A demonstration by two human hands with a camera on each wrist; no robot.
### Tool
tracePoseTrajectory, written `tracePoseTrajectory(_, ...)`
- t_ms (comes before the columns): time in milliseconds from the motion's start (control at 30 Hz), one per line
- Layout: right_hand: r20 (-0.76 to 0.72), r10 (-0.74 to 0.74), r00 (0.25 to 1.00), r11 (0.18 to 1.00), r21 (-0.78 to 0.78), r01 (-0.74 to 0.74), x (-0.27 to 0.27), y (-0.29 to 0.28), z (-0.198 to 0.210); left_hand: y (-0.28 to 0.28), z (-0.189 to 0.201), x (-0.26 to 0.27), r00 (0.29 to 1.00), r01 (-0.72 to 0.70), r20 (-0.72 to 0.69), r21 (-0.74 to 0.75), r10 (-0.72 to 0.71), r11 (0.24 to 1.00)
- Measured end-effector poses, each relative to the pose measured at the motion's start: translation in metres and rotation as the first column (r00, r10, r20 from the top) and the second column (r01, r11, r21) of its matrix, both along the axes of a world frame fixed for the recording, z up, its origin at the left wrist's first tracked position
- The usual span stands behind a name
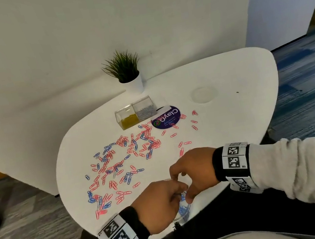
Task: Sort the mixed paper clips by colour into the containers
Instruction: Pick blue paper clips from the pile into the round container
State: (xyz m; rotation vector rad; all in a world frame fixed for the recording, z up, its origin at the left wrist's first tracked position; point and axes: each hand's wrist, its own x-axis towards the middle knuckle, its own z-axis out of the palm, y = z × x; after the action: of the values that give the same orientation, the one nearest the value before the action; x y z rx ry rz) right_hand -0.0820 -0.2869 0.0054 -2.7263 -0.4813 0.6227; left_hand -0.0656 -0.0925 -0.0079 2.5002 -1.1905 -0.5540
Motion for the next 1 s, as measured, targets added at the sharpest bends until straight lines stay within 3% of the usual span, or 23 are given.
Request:
tracePoseTrajectory(100, 0.006, -0.002, 1.000, 1.000, -0.003, 0.002, 0.002, -0.001, -0.002, 0.003, 0.003, 0.001, 0.998, 0.001, -0.059, -0.017, -0.002, 1.000)
tracePoseTrajectory(167, 0.018, 0.010, 1.000, 1.000, 0.007, -0.010, 0.002, 0.000, -0.005, 0.008, 0.008, 0.006, 0.973, -0.073, -0.222, -0.047, 0.061, 0.996)
tracePoseTrajectory(233, 0.045, 0.028, 0.999, 0.999, 0.022, -0.029, 0.001, -0.002, -0.007, 0.016, 0.020, 0.015, 0.899, -0.189, -0.418, -0.108, 0.128, 0.976)
tracePoseTrajectory(267, 0.058, 0.028, 0.998, 0.999, 0.037, -0.031, 0.002, -0.003, -0.007, 0.022, 0.026, 0.023, 0.879, -0.236, -0.448, -0.118, 0.161, 0.964)
tracePoseTrajectory(333, 0.085, -0.002, 0.996, 0.996, 0.095, -0.006, 0.005, -0.007, -0.009, 0.045, 0.031, 0.049, 0.897, -0.340, -0.326, -0.079, 0.298, 0.937)
tracePoseTrajectory(367, 0.100, -0.031, 0.994, 0.991, 0.129, 0.018, 0.009, -0.009, -0.012, 0.062, 0.030, 0.066, 0.903, -0.402, -0.175, -0.020, 0.392, 0.916)
tracePoseTrajectory(433, 0.117, -0.108, 0.987, 0.980, 0.177, 0.086, 0.019, -0.011, -0.024, 0.106, 0.023, 0.100, 0.862, -0.505, 0.189, 0.239, 0.471, 0.829)
tracePoseTrajectory(467, 0.102, -0.139, 0.985, 0.977, 0.179, 0.119, 0.024, -0.010, -0.031, 0.129, 0.018, 0.111, 0.832, -0.553, 0.289, 0.368, 0.473, 0.748)
tracePoseTrajectory(533, 0.061, -0.153, 0.986, 0.980, 0.138, 0.143, 0.037, -0.006, -0.043, 0.165, 0.007, 0.121, 0.813, -0.578, 0.309, 0.523, 0.493, 0.626)
tracePoseTrajectory(567, 0.057, -0.141, 0.988, 0.985, 0.111, 0.134, 0.044, -0.003, -0.046, 0.176, 0.003, 0.122, 0.812, -0.574, 0.284, 0.540, 0.509, 0.615)
tracePoseTrajectory(767, 0.109, -0.080, 0.991, 0.997, -0.007, 0.082, 0.103, 0.019, -0.052, 0.175, -0.008, 0.115, 0.833, -0.531, 0.082, 0.397, 0.548, 0.748)
tracePoseTrajectory(900, 0.143, -0.096, 0.985, 0.993, -0.051, 0.104, 0.131, 0.033, -0.055, 0.162, -0.014, 0.114, 0.823, -0.560, 0.101, 0.306, 0.558, 0.770)
tracePoseTrajectory(1000, 0.148, -0.063, 0.987, 0.993, -0.090, 0.076, 0.140, 0.040, -0.057, 0.156, -0.019, 0.111, 0.860, -0.510, 0.142, 0.291, 0.491, 0.809)
